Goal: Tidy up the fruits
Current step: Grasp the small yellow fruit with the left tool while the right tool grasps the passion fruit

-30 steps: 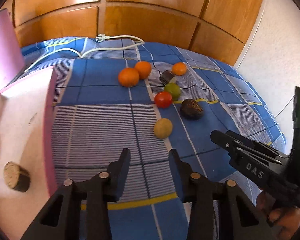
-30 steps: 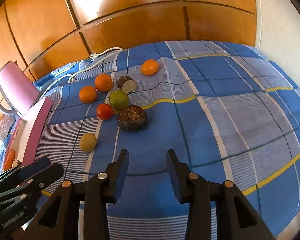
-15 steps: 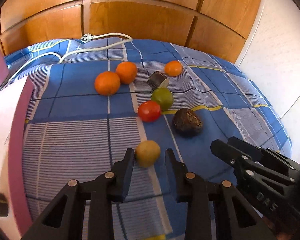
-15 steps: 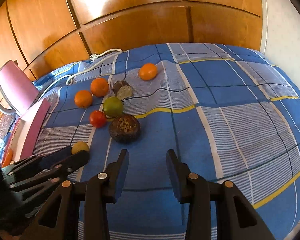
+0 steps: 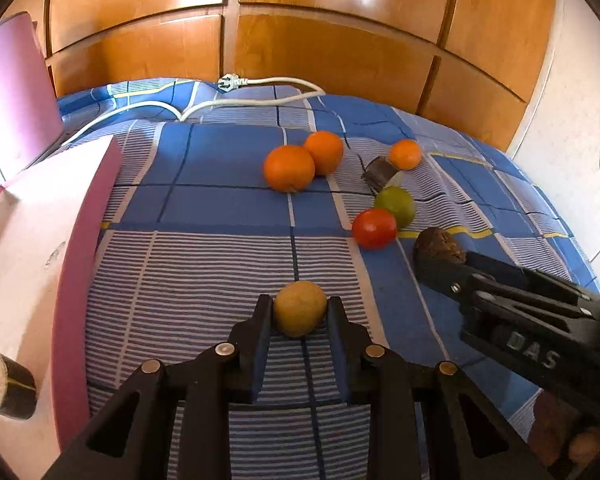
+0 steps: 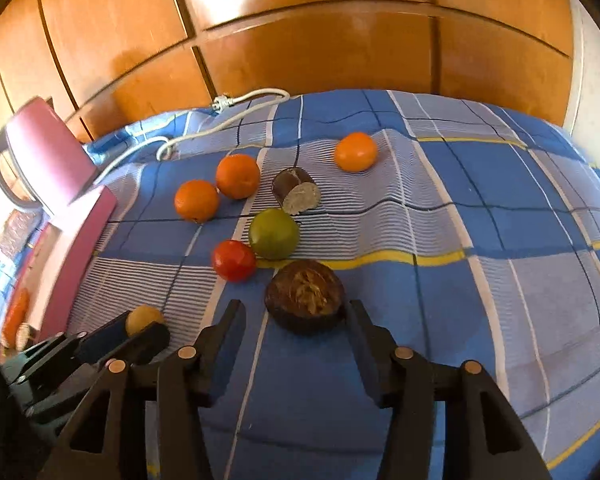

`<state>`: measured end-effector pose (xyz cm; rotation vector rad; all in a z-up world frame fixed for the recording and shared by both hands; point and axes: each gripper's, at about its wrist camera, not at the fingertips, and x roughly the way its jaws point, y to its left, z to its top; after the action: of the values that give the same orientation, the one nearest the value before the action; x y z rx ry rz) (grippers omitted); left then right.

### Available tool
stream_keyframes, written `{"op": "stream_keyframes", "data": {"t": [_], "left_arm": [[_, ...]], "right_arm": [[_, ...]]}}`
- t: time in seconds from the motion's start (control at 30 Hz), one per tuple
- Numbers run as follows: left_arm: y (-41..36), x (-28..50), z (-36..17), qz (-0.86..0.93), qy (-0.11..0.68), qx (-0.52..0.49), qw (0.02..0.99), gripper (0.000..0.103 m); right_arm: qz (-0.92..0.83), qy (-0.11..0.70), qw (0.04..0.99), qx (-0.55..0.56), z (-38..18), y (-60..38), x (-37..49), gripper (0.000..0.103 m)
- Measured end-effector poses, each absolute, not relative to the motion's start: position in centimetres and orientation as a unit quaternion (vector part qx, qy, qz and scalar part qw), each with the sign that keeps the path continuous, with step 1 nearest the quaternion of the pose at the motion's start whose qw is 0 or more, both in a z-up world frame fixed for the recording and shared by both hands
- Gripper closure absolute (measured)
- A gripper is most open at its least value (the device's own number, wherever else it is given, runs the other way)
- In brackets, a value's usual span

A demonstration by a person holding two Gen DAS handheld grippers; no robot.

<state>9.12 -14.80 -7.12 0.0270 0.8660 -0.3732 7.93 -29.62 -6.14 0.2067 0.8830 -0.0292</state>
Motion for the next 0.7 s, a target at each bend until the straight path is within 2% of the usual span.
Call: {"op": "stream_keyframes", "data": {"t": [0.3, 0.47, 0.6, 0.7], "left_arm": [[-14.8, 9.3, -7.3, -0.181, 0.415, 0.010, 0.892, 0.076], [-14.5, 9.4, -7.4, -0.185, 0.414, -0.003, 0.891, 0.076], [-14.5, 9.4, -7.4, -0.185, 0.413, -0.004, 0.892, 0.076], [-14.4, 9.4, -7.4, -0.186, 0.414, -0.008, 0.891, 0.076]], "right_arm": [[-0.036, 0.437, 0.896, 0.066, -7.1, -29.0, 9.2, 0.051], [-0.030, 0.438, 0.896, 0.068, -7.2, -29.0, 9.3, 0.046], [-0.030, 0.438, 0.896, 0.065, -7.2, -28.8, 9.4, 0.045], [-0.036, 0.435, 0.897, 0.060, -7.2, -28.7, 9.3, 0.052]]}}
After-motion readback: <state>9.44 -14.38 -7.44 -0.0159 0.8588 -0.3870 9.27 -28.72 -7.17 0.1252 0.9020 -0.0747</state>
